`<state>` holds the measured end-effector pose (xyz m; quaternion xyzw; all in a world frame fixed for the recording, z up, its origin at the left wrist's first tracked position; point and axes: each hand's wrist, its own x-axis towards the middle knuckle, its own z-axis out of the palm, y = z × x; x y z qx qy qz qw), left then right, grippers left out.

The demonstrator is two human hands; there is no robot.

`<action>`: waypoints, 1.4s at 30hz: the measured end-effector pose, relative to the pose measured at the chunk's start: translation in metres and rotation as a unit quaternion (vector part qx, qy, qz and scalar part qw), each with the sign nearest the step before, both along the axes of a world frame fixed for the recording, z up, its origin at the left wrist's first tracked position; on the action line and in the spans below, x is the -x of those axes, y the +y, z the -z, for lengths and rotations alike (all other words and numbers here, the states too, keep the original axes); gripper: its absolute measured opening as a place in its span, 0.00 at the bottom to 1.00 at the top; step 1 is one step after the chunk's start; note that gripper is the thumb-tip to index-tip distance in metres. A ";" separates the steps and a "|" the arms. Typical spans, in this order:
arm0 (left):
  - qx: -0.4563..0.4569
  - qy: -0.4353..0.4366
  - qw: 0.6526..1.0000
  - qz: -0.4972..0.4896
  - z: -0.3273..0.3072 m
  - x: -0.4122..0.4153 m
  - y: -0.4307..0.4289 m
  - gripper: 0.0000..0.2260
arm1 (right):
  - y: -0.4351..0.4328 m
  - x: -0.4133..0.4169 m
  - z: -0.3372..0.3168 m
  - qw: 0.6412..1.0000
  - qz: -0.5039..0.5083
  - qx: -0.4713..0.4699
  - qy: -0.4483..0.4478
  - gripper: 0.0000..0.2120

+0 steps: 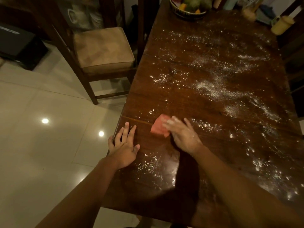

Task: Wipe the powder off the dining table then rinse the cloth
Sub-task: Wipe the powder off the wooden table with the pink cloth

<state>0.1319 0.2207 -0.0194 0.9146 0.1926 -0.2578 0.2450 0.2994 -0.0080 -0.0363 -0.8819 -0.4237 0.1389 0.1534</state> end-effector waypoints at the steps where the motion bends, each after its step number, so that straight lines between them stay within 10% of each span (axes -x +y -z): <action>1: 0.002 -0.001 1.000 -0.001 0.000 0.000 0.000 0.32 | 0.009 -0.008 -0.001 0.997 0.079 0.001 -0.003 0.30; 6: 0.007 -0.009 1.000 -0.013 0.002 0.001 0.001 0.35 | 0.094 -0.014 -0.011 0.965 0.259 -0.022 0.040 0.28; 13: 0.001 -0.028 0.998 -0.052 0.005 0.001 -0.002 0.38 | 0.089 -0.033 -0.008 0.985 -0.162 -0.015 0.064 0.29; 20: 0.002 -0.039 0.997 -0.073 0.004 0.001 -0.003 0.40 | 0.158 -0.062 -0.006 0.998 0.055 -0.015 0.015 0.29; 27: 0.003 -0.054 0.995 -0.078 0.010 0.002 -0.004 0.35 | 0.187 -0.070 -0.015 0.950 -0.309 0.029 0.040 0.27; 32: 0.011 -0.056 0.994 -0.090 0.011 0.002 -0.004 0.32 | 0.190 -0.090 -0.008 0.998 -0.058 -0.006 -0.012 0.30; 38: 0.005 -0.071 0.993 -0.099 0.012 0.004 -0.005 0.26 | 0.143 -0.053 -0.008 0.947 -0.317 -0.010 0.048 0.31; 42: 0.047 -0.092 0.988 -0.117 0.008 0.006 -0.003 0.25 | 0.093 -0.060 0.006 0.994 -0.028 -0.102 0.029 0.28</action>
